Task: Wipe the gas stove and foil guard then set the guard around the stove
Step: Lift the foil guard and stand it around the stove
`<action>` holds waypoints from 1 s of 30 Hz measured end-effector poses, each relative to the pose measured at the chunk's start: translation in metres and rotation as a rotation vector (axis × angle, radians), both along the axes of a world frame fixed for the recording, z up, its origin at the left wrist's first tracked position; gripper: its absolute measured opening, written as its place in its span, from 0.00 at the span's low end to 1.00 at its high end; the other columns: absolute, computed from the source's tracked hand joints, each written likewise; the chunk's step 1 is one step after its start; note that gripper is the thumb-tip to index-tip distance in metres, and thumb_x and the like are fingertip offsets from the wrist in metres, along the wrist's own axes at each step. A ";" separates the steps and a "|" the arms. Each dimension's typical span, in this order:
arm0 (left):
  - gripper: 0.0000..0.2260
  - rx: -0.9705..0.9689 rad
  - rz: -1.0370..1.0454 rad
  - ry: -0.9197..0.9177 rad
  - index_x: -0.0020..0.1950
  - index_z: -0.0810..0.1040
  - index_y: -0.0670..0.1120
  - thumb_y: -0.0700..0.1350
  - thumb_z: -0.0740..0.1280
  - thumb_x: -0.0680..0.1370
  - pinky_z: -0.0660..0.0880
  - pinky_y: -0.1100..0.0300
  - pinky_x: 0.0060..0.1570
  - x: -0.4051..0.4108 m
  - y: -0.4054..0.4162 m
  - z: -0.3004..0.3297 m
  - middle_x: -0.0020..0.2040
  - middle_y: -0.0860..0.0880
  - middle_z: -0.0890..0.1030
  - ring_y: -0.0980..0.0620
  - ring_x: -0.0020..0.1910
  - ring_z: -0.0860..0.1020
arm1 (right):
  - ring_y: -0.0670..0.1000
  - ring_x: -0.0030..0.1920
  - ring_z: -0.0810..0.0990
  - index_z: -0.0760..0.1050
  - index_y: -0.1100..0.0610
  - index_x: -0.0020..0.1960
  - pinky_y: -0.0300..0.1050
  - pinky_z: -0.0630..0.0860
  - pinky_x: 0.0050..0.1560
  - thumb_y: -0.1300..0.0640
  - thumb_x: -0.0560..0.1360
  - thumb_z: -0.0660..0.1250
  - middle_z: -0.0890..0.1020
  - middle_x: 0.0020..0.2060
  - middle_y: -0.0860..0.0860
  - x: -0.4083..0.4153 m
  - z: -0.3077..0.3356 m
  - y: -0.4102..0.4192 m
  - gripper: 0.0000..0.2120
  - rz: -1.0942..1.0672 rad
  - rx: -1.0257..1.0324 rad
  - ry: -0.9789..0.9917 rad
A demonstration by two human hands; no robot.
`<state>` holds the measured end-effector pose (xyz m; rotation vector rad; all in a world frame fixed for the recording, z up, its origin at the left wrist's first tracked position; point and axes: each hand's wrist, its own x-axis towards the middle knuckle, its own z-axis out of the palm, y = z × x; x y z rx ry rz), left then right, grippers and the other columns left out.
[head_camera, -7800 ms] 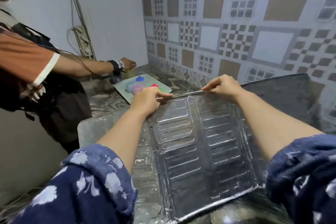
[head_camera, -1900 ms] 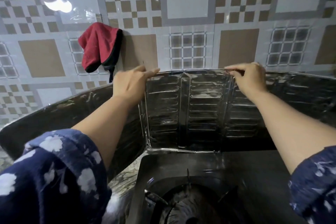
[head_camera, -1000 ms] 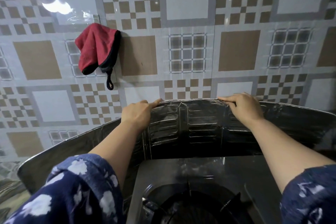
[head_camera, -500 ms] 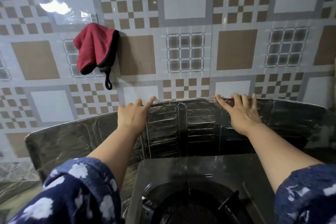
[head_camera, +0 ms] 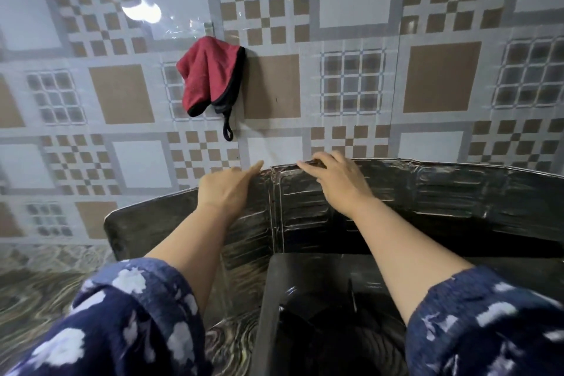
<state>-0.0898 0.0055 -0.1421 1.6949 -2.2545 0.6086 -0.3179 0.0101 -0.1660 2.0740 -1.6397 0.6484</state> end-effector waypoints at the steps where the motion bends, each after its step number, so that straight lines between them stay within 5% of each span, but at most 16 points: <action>1: 0.36 -0.003 -0.016 0.014 0.76 0.50 0.65 0.31 0.51 0.78 0.73 0.52 0.41 0.003 0.000 -0.001 0.60 0.48 0.79 0.43 0.54 0.78 | 0.55 0.67 0.65 0.64 0.41 0.71 0.54 0.63 0.69 0.66 0.78 0.59 0.70 0.68 0.50 0.004 0.000 -0.004 0.29 -0.005 -0.022 -0.037; 7: 0.27 0.052 0.007 0.061 0.74 0.56 0.67 0.41 0.54 0.82 0.73 0.54 0.43 0.014 0.000 0.007 0.65 0.46 0.78 0.44 0.57 0.79 | 0.52 0.50 0.76 0.81 0.47 0.55 0.44 0.70 0.50 0.61 0.76 0.66 0.79 0.46 0.47 0.030 0.018 -0.019 0.13 0.095 -0.008 -0.343; 13: 0.25 0.081 0.060 0.004 0.73 0.65 0.61 0.39 0.54 0.80 0.73 0.51 0.44 0.004 0.014 0.012 0.63 0.45 0.78 0.42 0.59 0.78 | 0.52 0.56 0.80 0.83 0.50 0.52 0.48 0.74 0.63 0.64 0.75 0.66 0.85 0.53 0.49 0.043 0.016 -0.018 0.13 0.135 0.044 -0.543; 19: 0.17 0.170 0.181 0.021 0.66 0.74 0.50 0.39 0.55 0.80 0.70 0.53 0.45 -0.017 0.032 0.022 0.60 0.46 0.79 0.43 0.58 0.77 | 0.54 0.59 0.79 0.83 0.50 0.51 0.50 0.72 0.66 0.65 0.77 0.62 0.84 0.56 0.52 0.044 0.020 -0.020 0.15 0.112 0.130 -0.578; 24: 0.14 0.188 0.171 0.056 0.65 0.74 0.48 0.42 0.57 0.81 0.69 0.53 0.44 -0.020 0.043 0.022 0.58 0.46 0.78 0.43 0.57 0.77 | 0.58 0.61 0.71 0.78 0.39 0.59 0.55 0.66 0.67 0.61 0.78 0.61 0.79 0.59 0.52 0.038 0.012 -0.018 0.19 0.024 0.154 -0.426; 30: 0.17 0.217 0.185 0.023 0.67 0.67 0.48 0.42 0.58 0.78 0.68 0.52 0.45 -0.030 0.053 0.032 0.60 0.45 0.77 0.42 0.58 0.76 | 0.55 0.68 0.68 0.75 0.41 0.63 0.52 0.62 0.70 0.64 0.77 0.62 0.75 0.67 0.48 0.022 0.015 -0.003 0.22 0.019 0.184 -0.380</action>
